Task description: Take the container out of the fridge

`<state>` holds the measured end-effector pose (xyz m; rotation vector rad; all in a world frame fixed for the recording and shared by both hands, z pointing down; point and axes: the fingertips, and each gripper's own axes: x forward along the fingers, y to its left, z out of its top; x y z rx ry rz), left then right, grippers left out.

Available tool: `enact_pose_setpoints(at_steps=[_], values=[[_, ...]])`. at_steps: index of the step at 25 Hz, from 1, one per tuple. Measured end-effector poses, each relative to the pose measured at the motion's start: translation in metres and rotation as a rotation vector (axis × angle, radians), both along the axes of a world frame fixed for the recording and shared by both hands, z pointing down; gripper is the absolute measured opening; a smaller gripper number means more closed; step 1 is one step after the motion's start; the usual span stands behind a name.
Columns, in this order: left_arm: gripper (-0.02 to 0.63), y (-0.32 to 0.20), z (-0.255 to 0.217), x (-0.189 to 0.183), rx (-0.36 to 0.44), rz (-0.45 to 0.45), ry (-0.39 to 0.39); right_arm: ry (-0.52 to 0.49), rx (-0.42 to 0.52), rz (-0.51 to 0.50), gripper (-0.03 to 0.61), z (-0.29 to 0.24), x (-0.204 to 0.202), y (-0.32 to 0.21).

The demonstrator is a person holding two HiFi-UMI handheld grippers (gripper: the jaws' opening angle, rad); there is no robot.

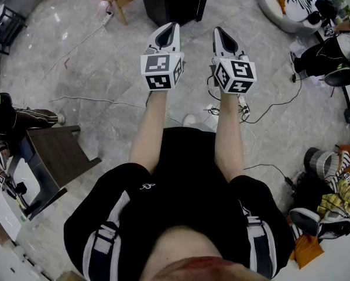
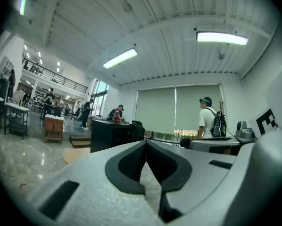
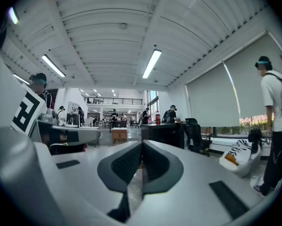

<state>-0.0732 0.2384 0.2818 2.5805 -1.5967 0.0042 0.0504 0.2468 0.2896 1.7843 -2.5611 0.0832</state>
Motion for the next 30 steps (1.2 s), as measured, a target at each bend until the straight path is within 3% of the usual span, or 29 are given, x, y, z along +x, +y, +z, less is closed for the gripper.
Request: enact_pose_setpoints(at_steps=[7, 15, 24, 30], values=[[0.009, -0.015, 0.007, 0.030, -0.015, -0.027, -0.023, -0.086, 0.004, 0.032, 0.012, 0.006, 0.047, -0.026], [0.009, -0.027, 0.008, 0.016, -0.020, -0.124, -0.046, -0.143, -0.009, -0.012, 0.012, 0.013, 0.055, -0.052], [0.009, -0.063, 0.016, 0.024, -0.024, -0.105, -0.028, -0.148, -0.012, -0.007, 0.012, 0.021, 0.068, -0.080], [0.009, -0.124, 0.039, 0.028, -0.042, -0.106, 0.005, -0.134, -0.026, 0.027, 0.012, 0.036, 0.090, -0.141]])
